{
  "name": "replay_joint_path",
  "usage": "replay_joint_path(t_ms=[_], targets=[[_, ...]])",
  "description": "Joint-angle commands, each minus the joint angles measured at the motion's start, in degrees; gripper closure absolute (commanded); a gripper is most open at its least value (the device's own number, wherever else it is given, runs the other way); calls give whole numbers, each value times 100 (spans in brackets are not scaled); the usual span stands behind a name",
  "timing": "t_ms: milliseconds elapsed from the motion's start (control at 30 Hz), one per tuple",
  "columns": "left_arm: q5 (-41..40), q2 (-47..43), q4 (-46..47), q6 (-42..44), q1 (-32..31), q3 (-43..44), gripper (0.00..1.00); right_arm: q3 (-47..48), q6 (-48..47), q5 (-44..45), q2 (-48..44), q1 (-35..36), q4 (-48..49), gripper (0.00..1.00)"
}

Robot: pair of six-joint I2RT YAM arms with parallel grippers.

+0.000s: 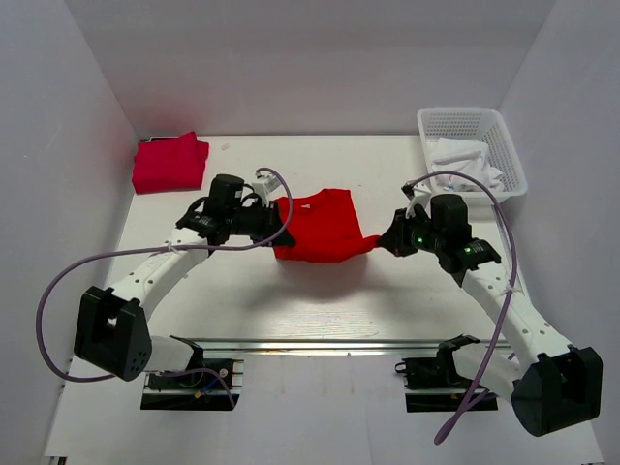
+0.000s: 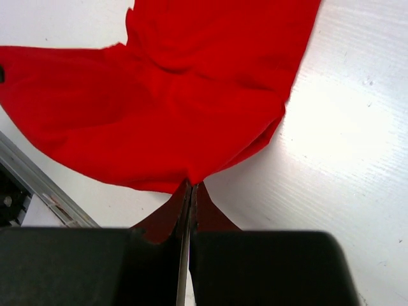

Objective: Fold and stack the t-shirts
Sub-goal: Fold the long partially folded tshirt into a neat square

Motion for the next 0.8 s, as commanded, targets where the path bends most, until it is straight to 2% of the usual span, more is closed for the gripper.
replay_joint_path(t_ms=[0, 167, 300, 400, 500, 767], targets=[[-281, -202, -131, -167, 68, 242, 100, 385, 110, 118, 3, -9, 508, 100], [-1037, -150, -226, -405, 68, 514, 100, 630, 338, 163, 328, -18, 1125, 100], [-1976, 87, -491, -721, 120, 821, 100, 1324, 312, 522, 1180, -18, 1038, 100], [-2565, 404, -921, -835, 120, 1382, 100, 1772, 312, 760, 1777, -9, 889, 100], [-2883, 614, -992, -985, 173, 1525, 100, 2177, 286, 875, 2270, -9, 880, 100], [-3077, 1599, -940, -1380, 480, 1929, 100, 3301, 180, 979, 3466, -18, 784, 100]])
